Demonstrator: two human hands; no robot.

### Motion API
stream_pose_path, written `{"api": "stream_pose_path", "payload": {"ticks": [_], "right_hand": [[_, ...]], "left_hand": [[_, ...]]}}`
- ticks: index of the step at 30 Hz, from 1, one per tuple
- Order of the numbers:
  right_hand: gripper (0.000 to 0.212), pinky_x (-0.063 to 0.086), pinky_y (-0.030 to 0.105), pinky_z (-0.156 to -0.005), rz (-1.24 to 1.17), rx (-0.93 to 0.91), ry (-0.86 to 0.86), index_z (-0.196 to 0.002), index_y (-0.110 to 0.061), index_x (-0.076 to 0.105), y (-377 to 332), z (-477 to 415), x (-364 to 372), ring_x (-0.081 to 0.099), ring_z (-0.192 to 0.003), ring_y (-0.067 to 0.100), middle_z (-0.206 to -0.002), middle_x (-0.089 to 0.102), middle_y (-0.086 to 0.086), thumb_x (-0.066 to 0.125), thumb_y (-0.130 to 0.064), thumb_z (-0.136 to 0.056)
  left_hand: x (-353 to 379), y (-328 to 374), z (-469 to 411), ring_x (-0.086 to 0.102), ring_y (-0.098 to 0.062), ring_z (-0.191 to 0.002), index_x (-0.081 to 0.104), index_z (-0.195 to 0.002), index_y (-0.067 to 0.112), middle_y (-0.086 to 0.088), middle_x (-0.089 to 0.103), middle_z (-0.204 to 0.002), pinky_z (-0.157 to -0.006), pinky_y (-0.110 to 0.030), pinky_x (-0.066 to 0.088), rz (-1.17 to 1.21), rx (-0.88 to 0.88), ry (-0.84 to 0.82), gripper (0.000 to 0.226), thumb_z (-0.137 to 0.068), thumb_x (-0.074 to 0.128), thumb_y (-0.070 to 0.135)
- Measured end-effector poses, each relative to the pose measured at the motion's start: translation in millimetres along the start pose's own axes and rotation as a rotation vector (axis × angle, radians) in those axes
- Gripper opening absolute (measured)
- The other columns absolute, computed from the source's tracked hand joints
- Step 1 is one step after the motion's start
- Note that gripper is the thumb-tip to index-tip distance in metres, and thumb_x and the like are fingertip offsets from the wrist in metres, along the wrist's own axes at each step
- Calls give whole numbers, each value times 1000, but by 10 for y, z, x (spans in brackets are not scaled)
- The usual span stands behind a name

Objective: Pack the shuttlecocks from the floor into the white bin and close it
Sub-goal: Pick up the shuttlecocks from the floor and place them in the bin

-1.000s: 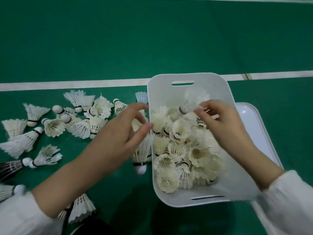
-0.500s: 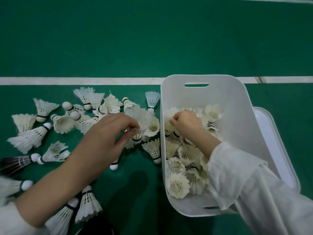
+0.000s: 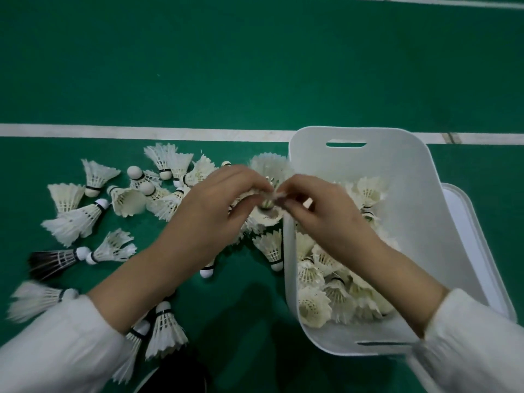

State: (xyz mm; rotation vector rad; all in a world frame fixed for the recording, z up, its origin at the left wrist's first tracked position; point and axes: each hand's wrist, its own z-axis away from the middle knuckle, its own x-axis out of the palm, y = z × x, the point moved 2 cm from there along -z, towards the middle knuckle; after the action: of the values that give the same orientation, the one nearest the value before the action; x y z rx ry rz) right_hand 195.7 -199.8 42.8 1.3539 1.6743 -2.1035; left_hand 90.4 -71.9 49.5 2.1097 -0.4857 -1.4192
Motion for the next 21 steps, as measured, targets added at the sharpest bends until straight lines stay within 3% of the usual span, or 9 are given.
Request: {"api": "stream_pose_path", "payload": {"ticks": [3, 5, 7, 11, 13, 17, 21], "right_hand": [[8, 44, 11, -57, -212, 147, 228, -84, -22, 61, 50, -48, -194, 56, -67, 1, -75, 63, -11, 57, -18, -89], [7, 43, 14, -55, -321, 207, 373, -83, -24, 60, 175, -25, -413, 57, -66, 5, -78, 66, -4, 57, -22, -90], [8, 43, 19, -54, -301, 306, 446, -83, -26, 61, 390, 38, -588, 58, -64, 5, -79, 67, -4, 57, -26, -90], [18, 43, 17, -48, -122, 535, 357, -92, -16, 66, 891, 184, -611, 56, -62, 9, -80, 66, -1, 55, -30, -91], [21, 43, 23, -56, -62, 583, 326, -95, -14, 67, 1096, 218, -561, 57, -64, 7, -82, 65, -3, 57, -31, -90], [21, 41, 26, -75, -56, 581, 269, -96, -15, 70, 1223, 135, -469, 56, -79, 12, -86, 63, -7, 59, -32, -89], [27, 41, 26, -71, 18, 595, 96, -104, -11, 69, 1222, -18, -297, 54, -70, 12, -85, 63, -4, 54, -31, -92]], "left_hand": [[-131, -89, 50, 50, 0, -107, 56, -119, 19, 13, 52, -117, -96, -17, 41, 37, -88, 135, 32, -87, 58, 16], [-154, -228, 78, 52, 3, -98, 55, -116, 18, 12, 51, -110, -89, -11, 43, 30, -164, 148, 28, -88, 58, 17], [-12, -438, 124, 53, 4, -90, 56, -110, 20, 11, 52, -104, -80, -12, 45, -22, -258, 11, 22, -88, 58, 21], [493, -822, 341, 54, -14, -94, 54, -116, 17, 1, 54, -110, -84, -31, 47, -159, -351, -283, 30, -89, 58, 28], [713, -911, 417, 53, -21, -99, 52, -120, 13, -4, 53, -115, -83, -33, 44, -241, -325, -351, 35, -89, 58, 27], [891, -991, 455, 54, -27, -91, 54, -112, 9, -9, 55, -106, -72, -35, 39, -295, -327, -372, 30, -88, 59, 26], [935, -1086, 426, 55, -28, -85, 54, -110, 7, -11, 56, -101, -65, -33, 36, -323, -367, -361, 28, -89, 57, 26]]}}
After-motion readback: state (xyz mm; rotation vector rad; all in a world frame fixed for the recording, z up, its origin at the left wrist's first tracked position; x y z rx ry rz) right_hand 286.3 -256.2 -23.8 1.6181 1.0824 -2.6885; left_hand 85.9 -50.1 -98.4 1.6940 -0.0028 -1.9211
